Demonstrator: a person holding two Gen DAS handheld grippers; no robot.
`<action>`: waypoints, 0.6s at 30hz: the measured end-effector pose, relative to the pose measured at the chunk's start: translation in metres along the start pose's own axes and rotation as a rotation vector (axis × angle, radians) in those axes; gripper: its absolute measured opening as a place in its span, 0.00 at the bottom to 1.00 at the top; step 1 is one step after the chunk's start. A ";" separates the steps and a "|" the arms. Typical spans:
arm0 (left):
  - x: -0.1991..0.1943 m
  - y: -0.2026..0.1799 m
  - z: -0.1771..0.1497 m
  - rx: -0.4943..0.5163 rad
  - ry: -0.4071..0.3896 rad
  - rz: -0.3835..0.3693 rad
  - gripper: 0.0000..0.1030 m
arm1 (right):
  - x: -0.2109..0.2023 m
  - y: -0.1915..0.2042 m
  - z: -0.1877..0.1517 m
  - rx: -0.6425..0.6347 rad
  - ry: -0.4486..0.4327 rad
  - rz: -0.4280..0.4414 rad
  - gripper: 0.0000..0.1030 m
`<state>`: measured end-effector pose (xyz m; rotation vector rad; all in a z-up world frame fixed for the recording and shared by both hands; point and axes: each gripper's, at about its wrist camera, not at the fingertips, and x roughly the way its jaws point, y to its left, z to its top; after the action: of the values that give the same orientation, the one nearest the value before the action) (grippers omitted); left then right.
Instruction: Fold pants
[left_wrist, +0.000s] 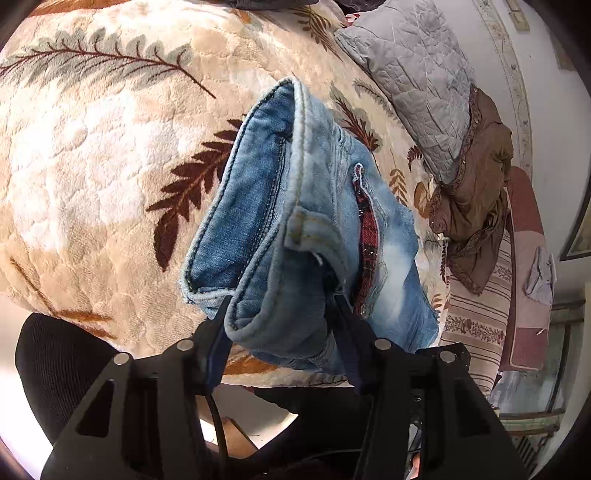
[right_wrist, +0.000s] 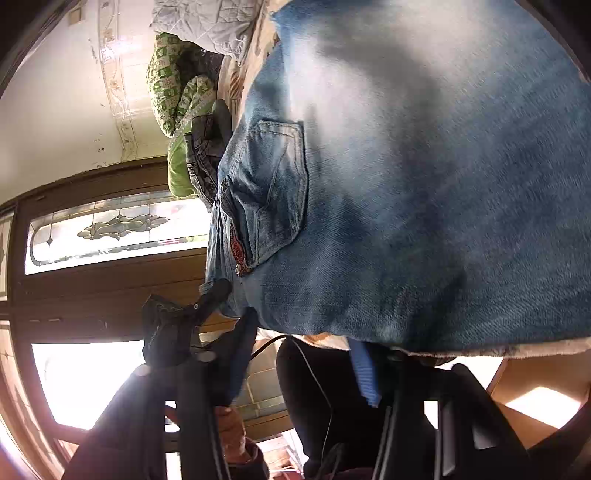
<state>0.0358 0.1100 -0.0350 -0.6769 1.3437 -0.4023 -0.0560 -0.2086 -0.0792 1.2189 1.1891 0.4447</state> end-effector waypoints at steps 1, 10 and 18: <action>-0.007 -0.001 -0.001 0.010 -0.016 0.005 0.43 | -0.001 0.008 0.001 -0.037 -0.015 -0.015 0.12; 0.001 0.027 -0.008 -0.001 -0.002 0.069 0.42 | 0.013 -0.009 -0.006 -0.075 0.080 -0.162 0.19; -0.056 0.007 -0.007 0.145 -0.095 -0.025 0.67 | -0.131 0.017 -0.002 -0.232 -0.210 -0.140 0.38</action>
<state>0.0168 0.1488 0.0026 -0.5853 1.2044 -0.4771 -0.1028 -0.3067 -0.0040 0.9518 1.0053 0.3312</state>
